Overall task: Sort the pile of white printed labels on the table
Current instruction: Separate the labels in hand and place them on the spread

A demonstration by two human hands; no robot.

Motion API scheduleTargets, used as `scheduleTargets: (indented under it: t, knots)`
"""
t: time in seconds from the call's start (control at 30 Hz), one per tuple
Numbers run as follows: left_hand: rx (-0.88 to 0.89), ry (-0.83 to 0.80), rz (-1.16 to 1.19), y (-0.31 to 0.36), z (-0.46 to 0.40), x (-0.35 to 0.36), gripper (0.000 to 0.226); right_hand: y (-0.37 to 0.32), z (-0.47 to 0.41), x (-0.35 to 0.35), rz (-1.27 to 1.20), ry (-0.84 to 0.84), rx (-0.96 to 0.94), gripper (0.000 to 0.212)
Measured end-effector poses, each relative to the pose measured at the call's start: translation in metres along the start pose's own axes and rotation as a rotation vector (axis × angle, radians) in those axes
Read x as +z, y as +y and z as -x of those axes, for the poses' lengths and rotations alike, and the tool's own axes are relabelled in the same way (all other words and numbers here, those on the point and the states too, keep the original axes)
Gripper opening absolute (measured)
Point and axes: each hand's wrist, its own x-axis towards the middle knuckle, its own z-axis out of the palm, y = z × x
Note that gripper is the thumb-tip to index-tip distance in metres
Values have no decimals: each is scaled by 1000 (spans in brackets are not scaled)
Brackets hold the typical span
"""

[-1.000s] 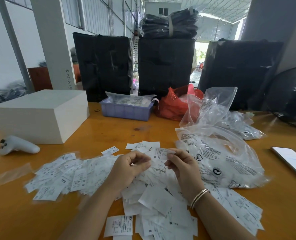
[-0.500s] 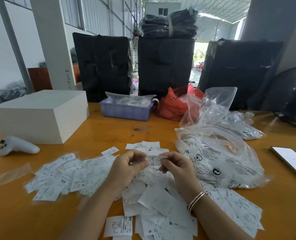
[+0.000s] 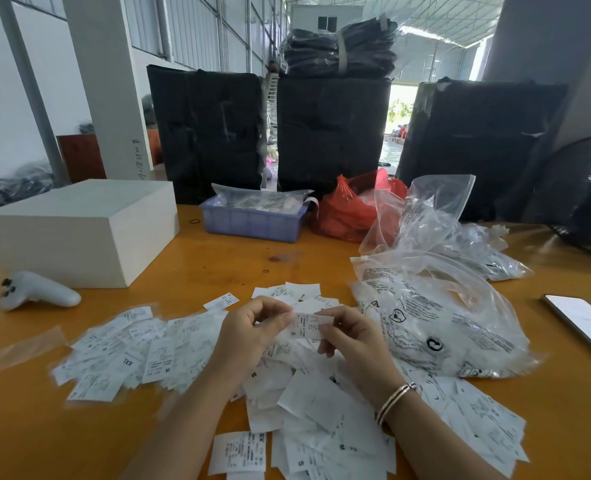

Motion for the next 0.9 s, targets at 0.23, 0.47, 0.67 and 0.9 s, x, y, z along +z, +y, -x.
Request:
scheduleTargets:
  t: [0.23,0.47,0.67,0.9]
  knots:
    - [29,-84,-79,3,2,2,16,-1,2,4,91,-23,0,22]
    - [-20,-76,-24,4,2,1,7,0,-5,-8,-293,166,39,18]
    - [-8,-80,21,8,3,0,22,-2,-4,1,-265,213,-12,17]
    - [-10,-98,39,5,2,0,26,-2,-1,6,-188,190,-49,17]
